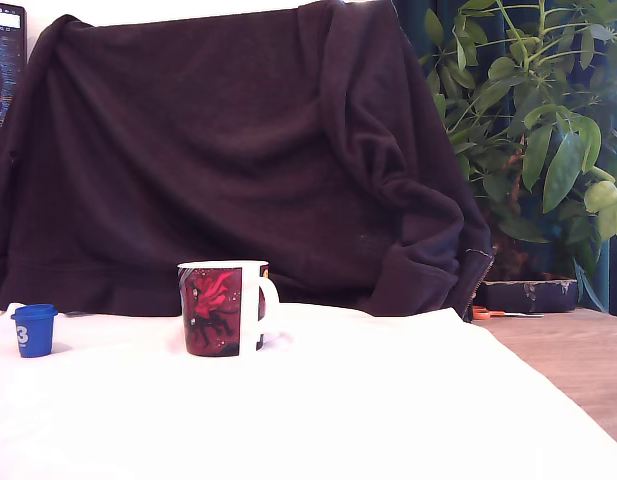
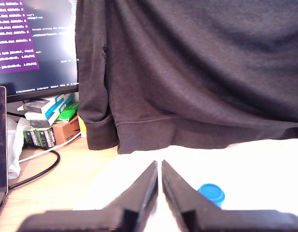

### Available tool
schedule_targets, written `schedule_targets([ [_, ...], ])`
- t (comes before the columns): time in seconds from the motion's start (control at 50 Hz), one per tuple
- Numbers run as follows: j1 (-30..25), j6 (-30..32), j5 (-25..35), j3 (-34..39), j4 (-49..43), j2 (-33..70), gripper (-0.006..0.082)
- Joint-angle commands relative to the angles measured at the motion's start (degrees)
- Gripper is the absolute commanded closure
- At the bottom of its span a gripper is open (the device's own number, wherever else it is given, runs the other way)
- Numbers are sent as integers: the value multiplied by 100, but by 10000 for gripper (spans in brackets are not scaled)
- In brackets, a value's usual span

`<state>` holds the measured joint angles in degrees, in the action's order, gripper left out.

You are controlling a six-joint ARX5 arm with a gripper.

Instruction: Pick the blue coffee capsule and place it inside the red coffee cup

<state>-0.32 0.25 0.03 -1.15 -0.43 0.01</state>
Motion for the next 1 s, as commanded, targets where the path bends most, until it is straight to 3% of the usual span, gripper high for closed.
schedule_targets([
  [0.0,61,-413,713,227,208,-74,786],
  [0.3,61,-588,743,227,227,-74,785],
  [0.58,44,-1906,1099,144,1108,-72,763],
  [0.78,-170,-2122,1187,70,1165,214,758],
  [0.92,-409,-2186,1191,70,1364,944,684],
  [0.98,-511,-2181,1154,70,1606,1364,584],
])
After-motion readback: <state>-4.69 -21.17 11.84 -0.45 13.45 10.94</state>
